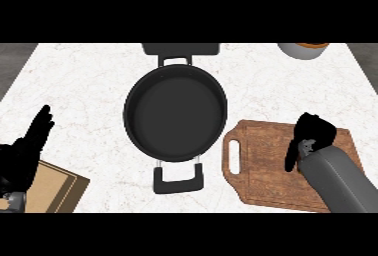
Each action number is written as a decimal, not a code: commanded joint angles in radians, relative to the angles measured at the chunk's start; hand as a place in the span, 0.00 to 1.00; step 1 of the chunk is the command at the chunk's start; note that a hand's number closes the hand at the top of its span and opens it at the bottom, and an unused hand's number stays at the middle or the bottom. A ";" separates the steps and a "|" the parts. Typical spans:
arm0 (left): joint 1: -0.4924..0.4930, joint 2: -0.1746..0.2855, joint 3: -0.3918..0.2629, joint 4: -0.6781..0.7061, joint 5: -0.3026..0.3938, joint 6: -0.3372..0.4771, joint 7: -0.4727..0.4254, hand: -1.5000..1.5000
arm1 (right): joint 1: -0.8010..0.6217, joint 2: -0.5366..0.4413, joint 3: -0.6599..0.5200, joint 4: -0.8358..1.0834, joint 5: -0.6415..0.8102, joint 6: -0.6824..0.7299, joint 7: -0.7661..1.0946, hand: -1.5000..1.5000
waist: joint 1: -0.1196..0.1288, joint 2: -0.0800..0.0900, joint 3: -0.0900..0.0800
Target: Pick the sweet potato from the cutting board and place it in the pot
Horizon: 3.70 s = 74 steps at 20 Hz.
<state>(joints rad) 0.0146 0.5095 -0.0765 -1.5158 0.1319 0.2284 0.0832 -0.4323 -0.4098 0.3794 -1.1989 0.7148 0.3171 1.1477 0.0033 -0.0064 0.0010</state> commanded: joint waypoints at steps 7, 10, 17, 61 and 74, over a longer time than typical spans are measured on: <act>0.035 -0.007 0.020 -0.060 -0.009 -0.027 0.062 0.50 | 0.035 0.058 0.003 0.032 0.078 0.084 0.071 1.00 | 0.003 0.004 -0.001; 0.005 -0.037 0.028 0.018 -0.017 -0.041 0.018 0.50 | 0.036 0.043 -0.021 0.044 0.102 0.083 0.021 1.00 | 0.000 0.007 -0.001; -0.002 -0.041 -0.001 -0.011 -0.055 -0.034 0.036 0.50 | 0.029 0.286 0.211 -0.130 0.083 0.133 -0.216 1.00 | 0.041 0.006 -0.001; -0.050 -0.100 0.036 -0.006 -0.107 -0.050 0.080 0.50 | -0.745 0.410 0.340 -0.115 -0.032 -0.578 -0.303 1.00 | 0.017 0.009 -0.002; -0.037 -0.120 0.044 0.013 -0.124 -0.078 0.056 0.50 | -0.876 0.410 0.307 0.476 -0.151 -0.686 -0.697 1.00 | 0.048 0.019 -0.003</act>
<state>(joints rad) -0.0111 0.4062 -0.0268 -1.5230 0.0198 0.1427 0.1189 -1.2660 0.0000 0.6709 -0.8630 0.5771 -0.3530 0.5268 0.0485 0.0111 0.0007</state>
